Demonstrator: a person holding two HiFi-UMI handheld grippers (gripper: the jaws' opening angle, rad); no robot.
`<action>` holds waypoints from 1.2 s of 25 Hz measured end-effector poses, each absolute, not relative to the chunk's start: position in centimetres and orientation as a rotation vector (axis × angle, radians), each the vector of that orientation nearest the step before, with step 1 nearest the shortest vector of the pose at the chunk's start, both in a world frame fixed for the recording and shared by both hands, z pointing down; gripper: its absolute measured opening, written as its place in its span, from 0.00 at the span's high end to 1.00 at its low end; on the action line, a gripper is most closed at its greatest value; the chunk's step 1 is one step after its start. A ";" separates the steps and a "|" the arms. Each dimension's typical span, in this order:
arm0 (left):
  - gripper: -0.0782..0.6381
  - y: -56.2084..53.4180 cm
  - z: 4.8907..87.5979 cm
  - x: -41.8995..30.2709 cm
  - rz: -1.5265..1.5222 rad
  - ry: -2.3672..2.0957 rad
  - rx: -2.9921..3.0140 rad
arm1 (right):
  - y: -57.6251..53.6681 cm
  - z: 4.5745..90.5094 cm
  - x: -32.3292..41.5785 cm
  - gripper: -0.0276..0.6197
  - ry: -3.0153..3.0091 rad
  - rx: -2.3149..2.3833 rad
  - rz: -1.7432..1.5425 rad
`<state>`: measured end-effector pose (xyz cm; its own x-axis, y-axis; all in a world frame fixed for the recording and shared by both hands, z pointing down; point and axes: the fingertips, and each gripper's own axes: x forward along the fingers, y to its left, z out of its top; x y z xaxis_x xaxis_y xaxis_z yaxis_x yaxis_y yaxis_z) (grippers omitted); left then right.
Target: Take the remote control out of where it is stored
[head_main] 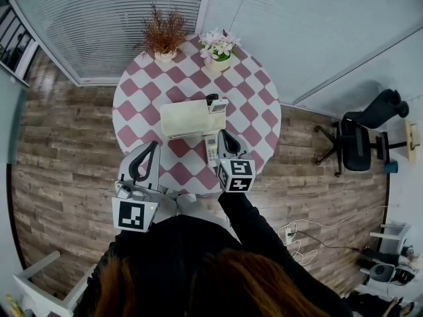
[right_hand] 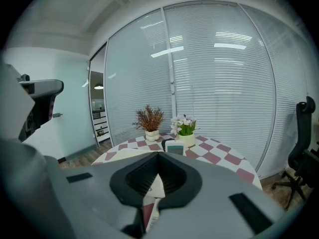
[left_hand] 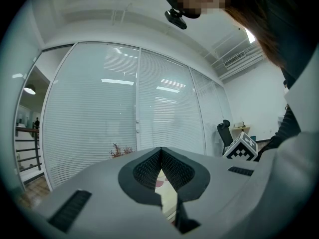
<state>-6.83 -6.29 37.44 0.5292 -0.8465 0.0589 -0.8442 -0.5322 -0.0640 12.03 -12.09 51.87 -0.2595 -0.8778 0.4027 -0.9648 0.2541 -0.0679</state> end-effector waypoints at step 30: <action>0.88 -6.3 37.4 -7.2 -0.134 1.524 -2.700 | -16.9 52.6 12.5 0.93 -2.228 1.710 0.424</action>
